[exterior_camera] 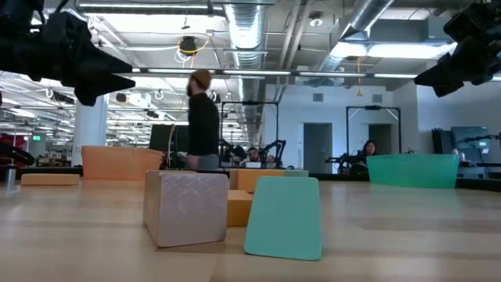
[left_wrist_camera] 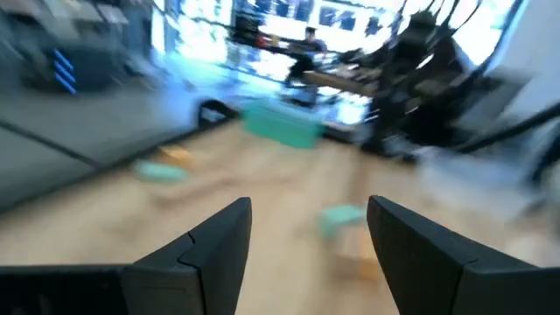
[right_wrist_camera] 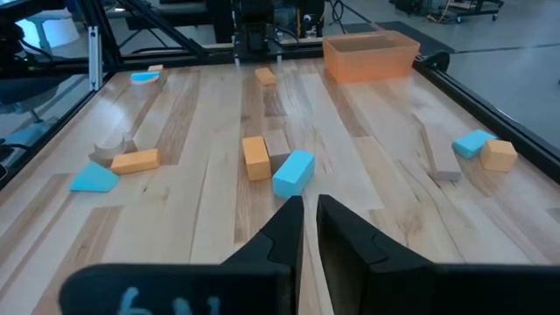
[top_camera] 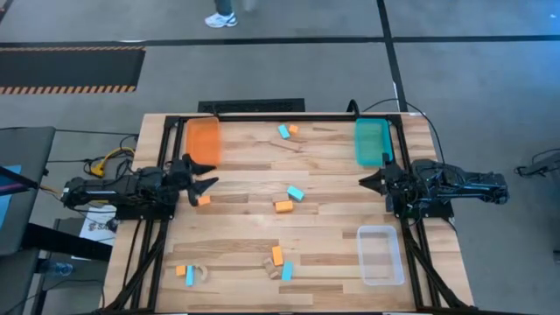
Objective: Sort & place blocks by color
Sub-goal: Put the brown block into the orange bin
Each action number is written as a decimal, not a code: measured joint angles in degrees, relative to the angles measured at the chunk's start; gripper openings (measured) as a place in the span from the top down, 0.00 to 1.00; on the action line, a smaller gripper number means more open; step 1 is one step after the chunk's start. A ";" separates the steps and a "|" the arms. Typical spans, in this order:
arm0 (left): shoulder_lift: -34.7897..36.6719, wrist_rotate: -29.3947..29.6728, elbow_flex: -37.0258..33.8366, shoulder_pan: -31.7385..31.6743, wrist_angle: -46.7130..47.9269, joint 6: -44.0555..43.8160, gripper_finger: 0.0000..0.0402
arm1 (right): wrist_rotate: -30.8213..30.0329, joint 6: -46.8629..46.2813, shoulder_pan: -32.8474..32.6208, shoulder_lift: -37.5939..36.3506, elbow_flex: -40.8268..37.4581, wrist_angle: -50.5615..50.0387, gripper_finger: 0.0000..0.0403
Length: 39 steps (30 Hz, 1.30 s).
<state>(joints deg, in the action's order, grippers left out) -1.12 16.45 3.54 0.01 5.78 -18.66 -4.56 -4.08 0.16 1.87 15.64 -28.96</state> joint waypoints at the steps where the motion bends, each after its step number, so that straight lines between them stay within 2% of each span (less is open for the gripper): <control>1: 0.00 -0.18 -0.02 0.03 -0.21 -4.04 0.46 | 0.00 0.00 0.00 0.00 0.00 0.02 0.84; 7: 0.00 2.23 -0.08 0.00 -3.45 -23.99 0.46 | 0.00 -0.02 0.02 0.00 0.00 7.43 0.84; 9: 0.02 2.13 -0.08 -0.02 -6.20 -26.26 0.46 | -0.17 -1.25 0.02 0.02 0.00 14.07 0.84; 13: -0.02 1.95 0.54 0.00 -12.50 -24.38 0.46 | -2.98 -5.26 0.69 0.48 0.00 27.68 0.84; 17: -1.51 2.95 3.75 0.00 -12.57 -20.35 0.46 | -6.86 -4.53 1.73 1.36 0.02 38.64 0.84; 20: -4.93 3.44 7.25 0.00 -12.39 -16.53 0.46 | -10.72 -3.42 2.80 3.24 0.02 44.27 0.84; 24: -12.27 3.80 13.48 0.00 -8.68 -11.30 0.46 | -10.98 -3.06 4.42 8.06 0.03 50.81 0.84; 30: -24.35 3.50 24.47 0.00 4.62 -7.02 0.46 | -10.33 -5.76 5.17 19.03 1.67 53.16 0.84; 34: -29.31 3.89 31.11 0.00 14.81 -5.83 0.46 | -8.01 -6.47 3.94 27.54 5.15 53.01 0.84; 39: -33.56 0.56 34.33 -0.02 18.19 -2.63 0.46 | -7.03 -6.46 1.63 38.92 11.77 50.40 0.84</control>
<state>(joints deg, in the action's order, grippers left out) -34.68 17.01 37.87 -0.01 23.97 -21.29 -11.58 -10.54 1.79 40.79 27.41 21.44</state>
